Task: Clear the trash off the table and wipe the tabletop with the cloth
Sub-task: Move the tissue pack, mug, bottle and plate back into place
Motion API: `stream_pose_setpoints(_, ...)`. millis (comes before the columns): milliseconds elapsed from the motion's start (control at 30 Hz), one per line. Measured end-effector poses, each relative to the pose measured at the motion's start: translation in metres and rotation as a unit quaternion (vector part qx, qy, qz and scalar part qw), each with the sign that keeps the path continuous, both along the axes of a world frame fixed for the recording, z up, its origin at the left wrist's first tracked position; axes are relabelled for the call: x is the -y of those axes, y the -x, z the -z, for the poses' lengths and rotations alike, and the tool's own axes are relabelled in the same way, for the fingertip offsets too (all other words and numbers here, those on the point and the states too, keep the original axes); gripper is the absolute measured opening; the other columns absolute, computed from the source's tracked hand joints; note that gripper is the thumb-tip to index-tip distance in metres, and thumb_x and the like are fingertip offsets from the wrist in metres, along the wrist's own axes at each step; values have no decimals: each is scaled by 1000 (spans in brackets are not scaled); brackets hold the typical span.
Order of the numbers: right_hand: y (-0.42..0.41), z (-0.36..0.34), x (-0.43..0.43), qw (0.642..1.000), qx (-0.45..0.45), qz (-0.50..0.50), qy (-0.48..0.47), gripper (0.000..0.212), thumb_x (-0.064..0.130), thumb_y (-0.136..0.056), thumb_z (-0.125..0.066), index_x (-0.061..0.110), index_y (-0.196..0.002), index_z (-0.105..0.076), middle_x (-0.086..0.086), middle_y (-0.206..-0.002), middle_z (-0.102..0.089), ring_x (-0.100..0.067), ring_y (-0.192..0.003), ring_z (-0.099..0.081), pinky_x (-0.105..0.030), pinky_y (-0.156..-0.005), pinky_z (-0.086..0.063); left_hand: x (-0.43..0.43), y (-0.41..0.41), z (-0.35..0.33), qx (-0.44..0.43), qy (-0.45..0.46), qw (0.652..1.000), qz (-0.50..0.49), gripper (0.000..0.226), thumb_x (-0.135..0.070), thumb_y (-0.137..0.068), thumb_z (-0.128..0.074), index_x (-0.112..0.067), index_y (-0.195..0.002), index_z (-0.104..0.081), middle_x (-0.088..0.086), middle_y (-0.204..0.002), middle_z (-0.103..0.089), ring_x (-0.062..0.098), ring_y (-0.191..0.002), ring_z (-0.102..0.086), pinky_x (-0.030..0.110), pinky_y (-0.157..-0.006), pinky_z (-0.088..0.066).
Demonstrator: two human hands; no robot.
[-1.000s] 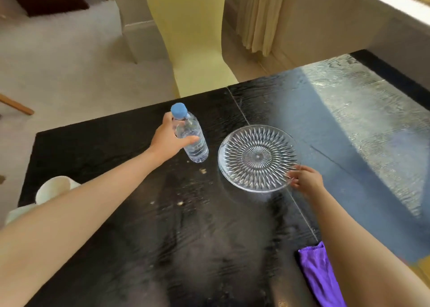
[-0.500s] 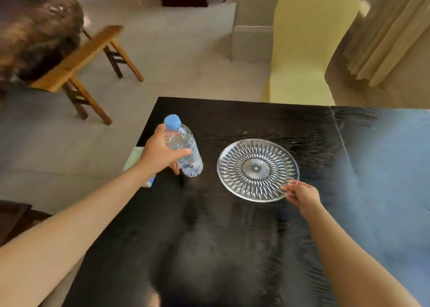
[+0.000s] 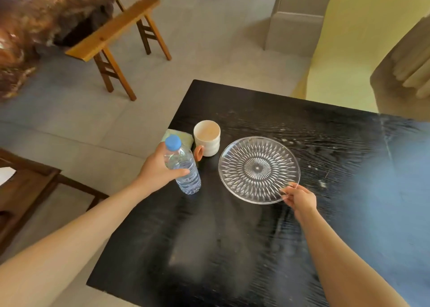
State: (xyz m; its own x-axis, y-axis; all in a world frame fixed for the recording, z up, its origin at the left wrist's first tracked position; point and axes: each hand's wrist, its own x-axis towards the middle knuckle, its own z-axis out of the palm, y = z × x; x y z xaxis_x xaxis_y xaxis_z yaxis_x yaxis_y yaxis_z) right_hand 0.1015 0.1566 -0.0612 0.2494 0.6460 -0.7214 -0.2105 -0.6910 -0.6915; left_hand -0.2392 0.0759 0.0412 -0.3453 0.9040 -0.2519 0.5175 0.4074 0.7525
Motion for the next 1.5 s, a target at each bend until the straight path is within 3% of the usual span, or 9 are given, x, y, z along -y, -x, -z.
stream_pose_setpoints(100,6,4,3,1000,2,16,7,19,-9,-80,-61,9,-85,-63,0,-50,-66,-3,-37,-59,-13,-38,-48,-3,6,6,-3,-1,1000,-10,67,-20,-67,-84,-17,-121,-44,2,-121,-58,20,-111,-57,33,-89,-47)
stream_pose_setpoints(233,10,10,6,1000,11,19,20,25,-7,-79,-65,9,-99,-62,-7,-75,-64,-13,-59,-61,-14,-39,-51,-8,6,11,8,-6,1000,-11,66,-20,-67,-83,-17,-120,-44,0,-121,-56,17,-110,-56,30,-88,-45)
stream_pose_setpoints(467,15,22,-1,991,128,-22,45,14,-5,-83,-62,7,-90,-61,-7,-69,-59,-14,-55,-54,-13,-34,-48,-16,-10,14,6,-11,1000,23,69,-19,-71,-81,-15,-127,-41,-6,-113,-50,8,-103,-49,14,-72,-38)
stream_pose_setpoints(567,13,28,-3,977,201,-56,42,12,-2,-85,-59,7,-77,-61,-4,-64,-56,-14,-51,-53,-21,-48,-55,-22,-17,15,11,-14,999,45,72,-18,-73,-79,-15,-131,-37,-9,-116,-45,6,-107,-44,17,-77,-38)
stream_pose_setpoints(667,7,35,-3,968,237,-63,51,8,-2,-84,-58,4,-87,-62,-3,-61,-54,-18,-53,-56,-38,-73,-56,-28,-25,17,10,-21,998,50,71,-17,-73,-79,-14,-130,-37,-9,-115,-44,6,-108,-43,23,-83,-37)
stream_pose_setpoints(767,3,38,-4,959,267,-82,47,11,-3,-80,-59,-3,-91,-64,-3,-61,-52,-27,-63,-57,-45,-76,-55,-35,-30,19,6,-30,999,44,68,-16,-73,-79,-12,-127,-39,-9,-114,-45,6,-106,-43,23,-83,-36)
stream_pose_setpoints(867,3,35,-3,959,268,-82,42,14,-1,-83,-59,12,-86,-60,-4,-65,-54,-29,-69,-61,-48,-81,-57,-44,-36,20,0,-40,998,41,69,-16,-73,-79,-12,-128,-39,-6,-117,-48,7,-106,-44,22,-83,-36)
stream_pose_setpoints(1067,2,37,-1,964,254,-67,44,10,1,-86,-56,8,-92,-60,-4,-65,-58,-15,-52,-57,-42,-80,-58,-56,-45,30,-20,-38,998,56,67,-16,-73,-79,-11,-125,-39,5,-129,-51,20,-118,-50,24,-84,-38)
stream_pose_setpoints(1500,5,33,14,966,246,-73,40,19,5,-88,-55,3,-105,-62,-6,-69,-62,-14,-56,-60,-43,-83,-58,-55,-33,40,11,-37,992,119,74,-14,-74,-78,-13,-132,-32,3,-136,-42,11,-117,-43,25,-88,-41)
